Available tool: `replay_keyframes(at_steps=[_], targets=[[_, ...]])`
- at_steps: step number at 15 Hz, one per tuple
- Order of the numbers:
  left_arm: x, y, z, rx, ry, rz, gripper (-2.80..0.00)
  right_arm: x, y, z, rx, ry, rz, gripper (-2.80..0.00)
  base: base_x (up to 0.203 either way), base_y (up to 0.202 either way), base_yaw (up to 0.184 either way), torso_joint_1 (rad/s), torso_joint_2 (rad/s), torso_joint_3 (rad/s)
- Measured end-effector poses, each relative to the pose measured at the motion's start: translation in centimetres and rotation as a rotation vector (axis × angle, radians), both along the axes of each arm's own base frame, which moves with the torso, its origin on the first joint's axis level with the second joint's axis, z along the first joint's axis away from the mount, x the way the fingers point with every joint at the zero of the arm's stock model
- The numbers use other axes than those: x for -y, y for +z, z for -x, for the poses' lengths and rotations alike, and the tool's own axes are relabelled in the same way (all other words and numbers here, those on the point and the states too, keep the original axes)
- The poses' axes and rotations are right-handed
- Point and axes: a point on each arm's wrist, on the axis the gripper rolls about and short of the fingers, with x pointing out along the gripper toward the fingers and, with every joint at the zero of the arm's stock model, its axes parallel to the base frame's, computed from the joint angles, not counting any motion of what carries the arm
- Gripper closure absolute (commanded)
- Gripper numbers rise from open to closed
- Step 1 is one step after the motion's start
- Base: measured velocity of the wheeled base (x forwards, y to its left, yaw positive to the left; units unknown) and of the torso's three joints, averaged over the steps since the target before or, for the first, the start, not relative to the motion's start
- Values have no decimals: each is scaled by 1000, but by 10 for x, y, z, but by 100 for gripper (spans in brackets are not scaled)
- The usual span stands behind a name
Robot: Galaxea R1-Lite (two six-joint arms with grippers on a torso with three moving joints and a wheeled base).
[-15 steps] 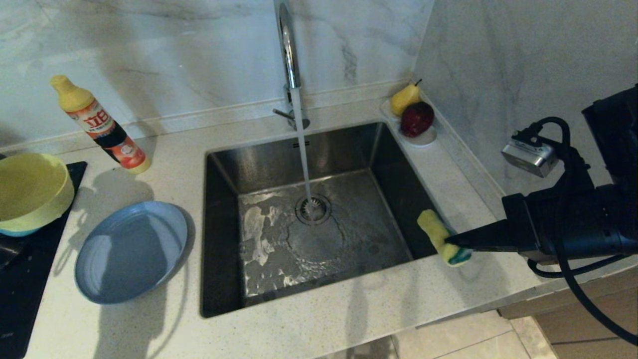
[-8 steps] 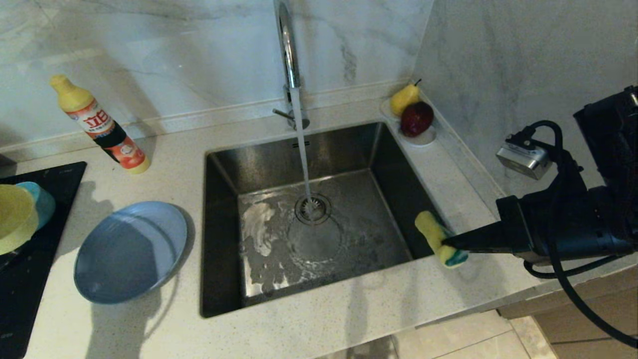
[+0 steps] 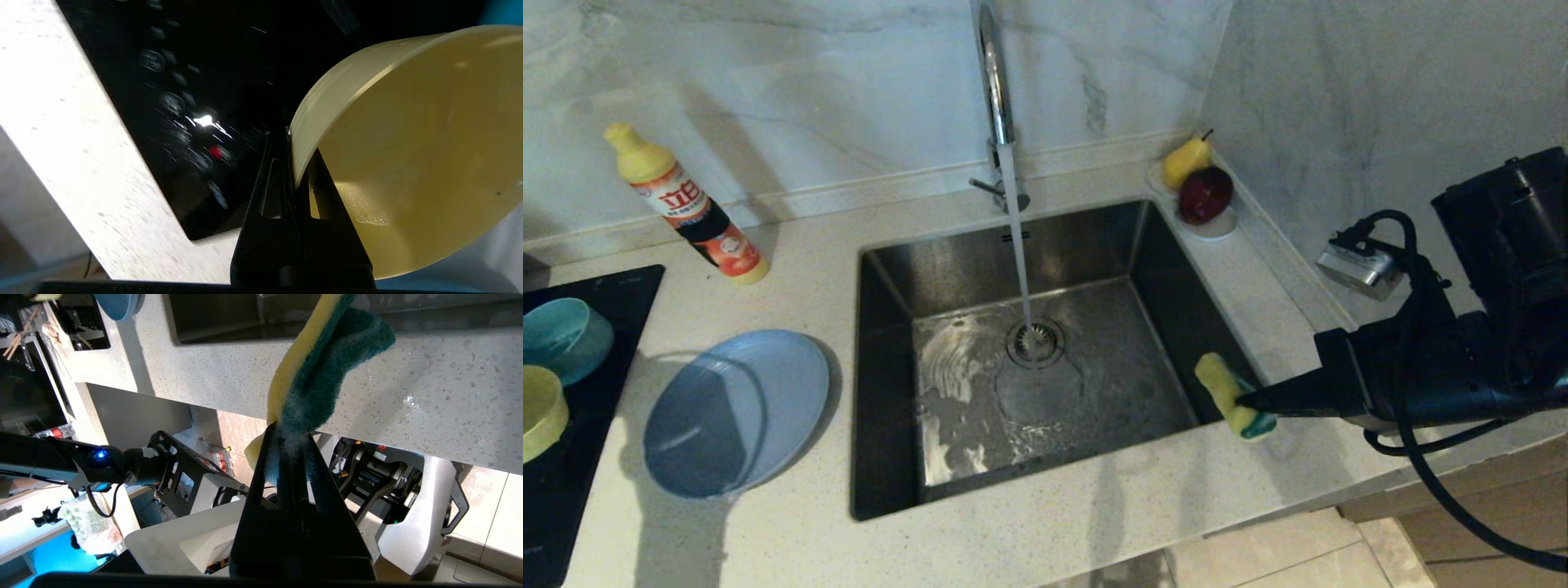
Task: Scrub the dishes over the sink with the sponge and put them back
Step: Place the bowl on the table
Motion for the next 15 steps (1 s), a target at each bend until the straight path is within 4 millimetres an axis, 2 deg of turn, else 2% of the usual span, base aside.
replay_keyframes(at_steps=[5, 8, 10, 15], targets=[[-25, -31, 0, -54, 46, 70, 0, 0, 2, 0, 7, 1, -4, 0, 0, 0, 0, 0, 0, 0], [-30, -38, -2, -57, 51, 75, 0, 0, 2, 1, 5, 0, -4, 0, 0, 0, 0, 0, 0, 0], [-32, -36, -2, -48, 54, 62, 0, 1, 1, 2, 4, 2, -3, 0, 0, 0, 0, 0, 0, 0], [-28, -7, 6, 26, 43, 16, 0, 1, 3, 2, 10, 5, -8, 0, 0, 0, 0, 0, 0, 0]])
